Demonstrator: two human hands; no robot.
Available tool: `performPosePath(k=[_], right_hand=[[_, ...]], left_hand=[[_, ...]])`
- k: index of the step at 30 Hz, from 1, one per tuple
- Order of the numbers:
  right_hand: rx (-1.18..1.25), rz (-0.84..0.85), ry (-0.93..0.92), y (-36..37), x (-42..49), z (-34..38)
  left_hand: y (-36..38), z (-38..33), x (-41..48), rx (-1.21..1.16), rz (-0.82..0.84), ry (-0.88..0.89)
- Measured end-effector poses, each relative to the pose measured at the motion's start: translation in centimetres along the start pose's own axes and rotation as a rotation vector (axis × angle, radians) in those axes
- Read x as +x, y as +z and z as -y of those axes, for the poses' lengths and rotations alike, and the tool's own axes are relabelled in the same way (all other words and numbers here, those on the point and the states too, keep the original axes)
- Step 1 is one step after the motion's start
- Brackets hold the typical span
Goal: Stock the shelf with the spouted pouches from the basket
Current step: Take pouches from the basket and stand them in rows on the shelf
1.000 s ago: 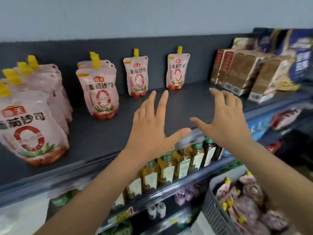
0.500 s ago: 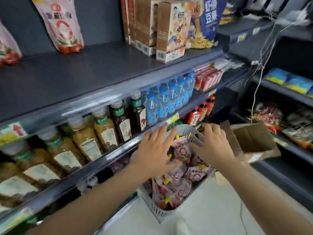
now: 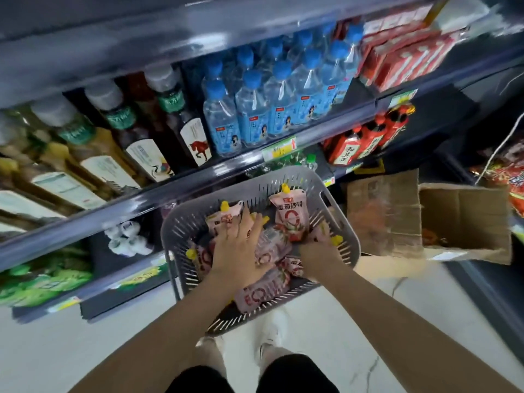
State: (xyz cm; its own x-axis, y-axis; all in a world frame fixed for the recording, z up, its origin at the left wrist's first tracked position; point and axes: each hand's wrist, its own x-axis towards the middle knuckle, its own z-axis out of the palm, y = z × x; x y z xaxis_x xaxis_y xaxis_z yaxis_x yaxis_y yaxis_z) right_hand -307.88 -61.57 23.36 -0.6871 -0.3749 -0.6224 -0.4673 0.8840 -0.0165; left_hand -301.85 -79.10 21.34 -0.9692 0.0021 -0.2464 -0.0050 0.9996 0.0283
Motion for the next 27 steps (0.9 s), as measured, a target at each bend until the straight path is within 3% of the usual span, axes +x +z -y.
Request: performPosePath(k=[6,11,13,17,19,21,23,25,27], right_hand=[[0.052,-0.042,-0.027,-0.6,1.4,-0.1],[0.246,-0.059,-0.129,-6.8,0.8,-1.0],[0.388,-0.034,-0.208,-9.5,0.6,-1.2],[0.697,0.068,-0.331,-12.6,0.3,-0.5],[0.83,0.033,-0.32,-12.7,0.6,-0.2],[1.143,-0.066,-0.128,-11.4,1.4,0.0],[1.456,-0.164,0.225,-8.3,2.1,0.4],[1.733,-0.012,0.529,-4.8,2.3,1.2],[2.031,0.261,0.633,-2.4,1.6,2.6]], left_hand=[[1.8,-0.9,-0.2,-0.101,-0.041,0.031],[2.6,-2.5,-0.9,-0.516,-0.025,0.122],[2.2,-3.4,-0.8,-0.66,-0.088,0.105],[1.3,-3.4,0.1,-0.876,-0.376,-0.013],[0.7,-2.4,0.3,-0.935,-0.378,-0.058],[0.5,-1.4,0.3,-0.906,-0.324,-0.136],[0.7,-0.6,0.3,-0.895,-0.244,-0.254],[1.4,0.2,0.2,-0.928,-0.159,-0.375],[2.2,0.8,-0.1,-0.898,-0.118,-0.452]])
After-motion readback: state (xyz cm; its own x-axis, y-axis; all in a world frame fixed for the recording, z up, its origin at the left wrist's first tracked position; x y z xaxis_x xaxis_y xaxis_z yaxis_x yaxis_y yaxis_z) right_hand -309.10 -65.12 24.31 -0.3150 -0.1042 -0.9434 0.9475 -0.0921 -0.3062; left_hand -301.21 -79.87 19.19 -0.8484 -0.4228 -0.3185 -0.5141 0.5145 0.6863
